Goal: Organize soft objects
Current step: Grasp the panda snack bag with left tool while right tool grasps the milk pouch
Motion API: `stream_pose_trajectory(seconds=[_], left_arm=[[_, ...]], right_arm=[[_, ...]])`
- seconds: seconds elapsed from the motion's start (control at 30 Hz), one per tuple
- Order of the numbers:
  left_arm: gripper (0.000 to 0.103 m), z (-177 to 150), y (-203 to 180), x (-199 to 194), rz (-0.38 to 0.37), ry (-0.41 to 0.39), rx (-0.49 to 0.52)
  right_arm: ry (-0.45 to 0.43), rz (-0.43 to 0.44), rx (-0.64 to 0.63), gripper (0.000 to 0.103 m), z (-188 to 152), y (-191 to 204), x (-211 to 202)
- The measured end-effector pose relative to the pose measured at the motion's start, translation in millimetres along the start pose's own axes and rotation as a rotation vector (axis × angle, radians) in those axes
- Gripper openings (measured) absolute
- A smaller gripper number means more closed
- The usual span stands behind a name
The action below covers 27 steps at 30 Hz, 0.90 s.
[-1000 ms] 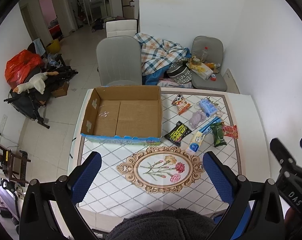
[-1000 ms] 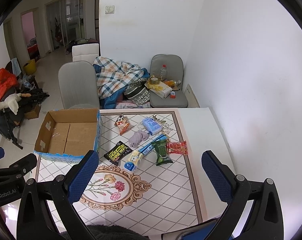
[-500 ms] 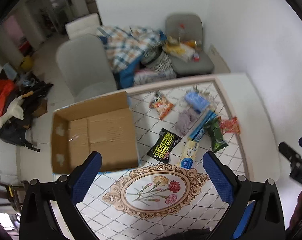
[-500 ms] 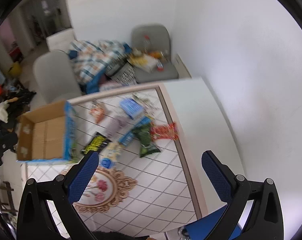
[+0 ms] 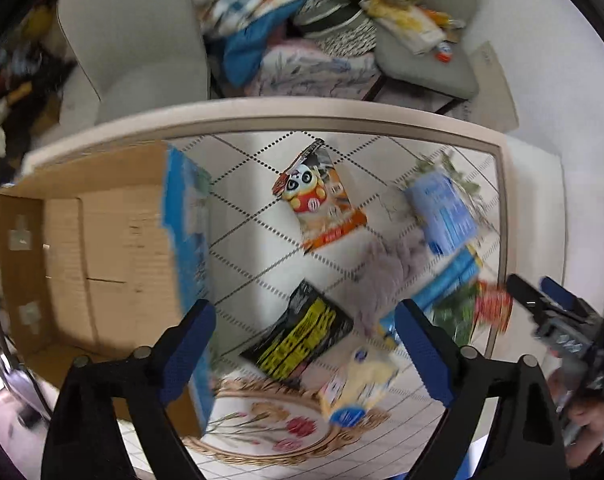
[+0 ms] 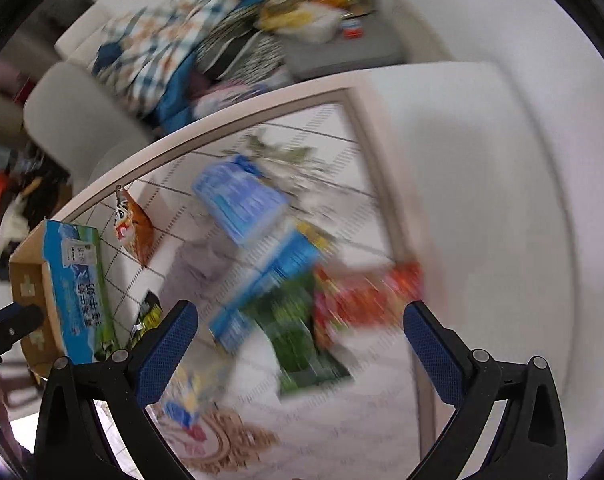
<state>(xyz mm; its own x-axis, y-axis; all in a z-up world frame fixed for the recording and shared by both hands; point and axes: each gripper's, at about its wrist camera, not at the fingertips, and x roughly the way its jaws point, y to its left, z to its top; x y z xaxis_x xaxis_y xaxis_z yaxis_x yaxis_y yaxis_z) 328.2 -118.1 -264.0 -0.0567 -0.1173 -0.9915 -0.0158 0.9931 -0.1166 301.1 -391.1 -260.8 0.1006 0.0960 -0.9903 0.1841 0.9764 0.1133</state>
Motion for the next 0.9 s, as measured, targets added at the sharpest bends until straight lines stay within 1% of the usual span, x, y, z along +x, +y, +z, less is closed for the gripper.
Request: stream_pose_trajectory(seconds=[0.03,0.07,0.1,0.17,0.27,0.33,0.37,0.4,0.43,0.47,0.5,0.53,0.57,0.63,0.67,0.77,0.87,0.9], left_arm=[[0.086,11.2,1.3,11.6,-0.017,0.026,-0.019],[0.079,22.2,3.6,25.2,-0.037,0.057,-0.043],[0.074,31.7,5.5,35.8,-0.04,0.082,-0.06],[0.073,47.2,9.7,54.5,-0.055,0.115,-0.089],[0.073,69.2,12.1,86.8,-0.071,0.177,-0.109],[0.073,76.5,13.0,105.7,-0.067,0.22,-0.113],[0.075,77.8,13.7,111.7,-0.081,0.233,-0.123],[0.075,79.8,13.4,117.9,-0.106,0.246,-0.13],[0.074,82.6,10.5,120.6,-0.096,0.249,-0.124],[0.065,83.4,7.1,121.8,-0.075,0.242,-0.11],[0.048,84.2,4.3,121.6,-0.073,0.243,-0.098],[0.039,83.7,2.5,122.4,-0.072,0.249,-0.092],[0.039,83.4,1.5,122.3,-0.06,0.252,-0.087],[0.034,81.6,-0.8,118.1,-0.034,0.232,-0.062],[0.032,79.6,-2.0,114.1,-0.029,0.222,-0.052],[0.03,72.4,-0.5,106.2,-0.015,0.202,-0.036],[0.03,62.9,-2.1,89.6,-0.024,0.179,-0.028],[0.029,58.1,-5.6,84.3,-0.025,0.171,-0.023]], right_arm=[[0.026,-0.003,-0.033,0.103,14.3,12.1,18.0],[0.049,-0.001,-0.062,0.103,25.7,20.9,32.6],[0.067,0.002,-0.084,0.103,34.1,28.1,44.3],[0.119,-0.007,-0.126,0.101,52.2,42.2,73.7],[0.152,-0.024,-0.173,0.099,66.7,56.3,101.0],[0.174,-0.02,-0.189,0.099,72.4,62.1,114.9],[0.185,-0.028,-0.19,0.099,74.5,63.5,120.8],[0.192,-0.034,-0.191,0.099,76.7,64.4,125.4],[0.206,-0.037,-0.192,0.099,80.3,66.3,132.6],[0.216,-0.035,-0.19,0.097,82.7,66.2,137.1],[0.226,-0.036,-0.186,0.095,84.4,65.6,141.2],[0.233,-0.041,-0.179,0.09,86.2,64.9,145.8],[0.235,-0.039,-0.176,0.085,87.3,64.8,148.0],[0.23,-0.038,-0.167,0.079,89.3,64.6,149.7],[0.228,-0.043,-0.162,0.073,90.1,64.6,149.0],[0.234,-0.036,-0.136,0.06,91.5,60.5,144.8],[0.228,-0.024,-0.114,0.052,88.6,57.5,140.7],[0.227,-0.023,-0.103,0.051,88.3,56.7,138.7]])
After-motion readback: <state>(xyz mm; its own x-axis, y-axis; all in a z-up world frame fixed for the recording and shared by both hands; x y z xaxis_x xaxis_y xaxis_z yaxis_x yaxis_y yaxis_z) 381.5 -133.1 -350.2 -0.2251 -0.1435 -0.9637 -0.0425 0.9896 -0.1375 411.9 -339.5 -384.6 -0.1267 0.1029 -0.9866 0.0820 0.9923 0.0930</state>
